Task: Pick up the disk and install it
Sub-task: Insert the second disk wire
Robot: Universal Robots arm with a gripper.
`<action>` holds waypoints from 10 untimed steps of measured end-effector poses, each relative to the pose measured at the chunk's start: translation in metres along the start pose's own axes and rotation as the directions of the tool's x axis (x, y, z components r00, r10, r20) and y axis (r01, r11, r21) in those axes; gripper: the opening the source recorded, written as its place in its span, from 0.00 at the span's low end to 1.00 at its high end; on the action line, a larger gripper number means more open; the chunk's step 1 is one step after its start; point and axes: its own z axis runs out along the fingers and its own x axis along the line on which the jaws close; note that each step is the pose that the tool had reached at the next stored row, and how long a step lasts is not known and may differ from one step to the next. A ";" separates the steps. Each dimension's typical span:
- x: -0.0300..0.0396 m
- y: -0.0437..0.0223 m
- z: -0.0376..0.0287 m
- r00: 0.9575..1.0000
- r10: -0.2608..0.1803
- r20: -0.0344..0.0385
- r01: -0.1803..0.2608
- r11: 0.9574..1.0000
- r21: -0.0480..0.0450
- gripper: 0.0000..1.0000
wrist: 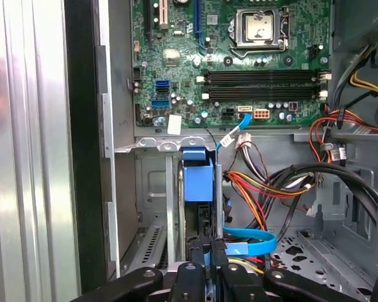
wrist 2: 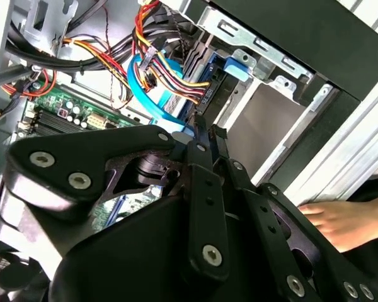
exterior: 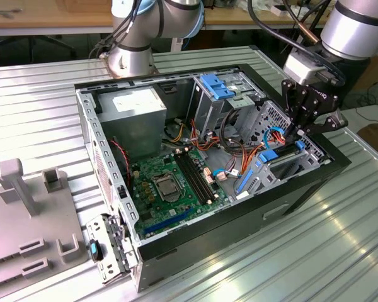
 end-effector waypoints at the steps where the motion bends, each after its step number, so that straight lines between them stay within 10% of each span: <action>1: 0.0000 0.0000 0.0004 1.000 -0.002 0.000 0.002 1.000 0.000 0.16; 10: -0.0001 0.0002 0.0021 1.000 -0.008 0.002 0.008 1.000 0.001 0.16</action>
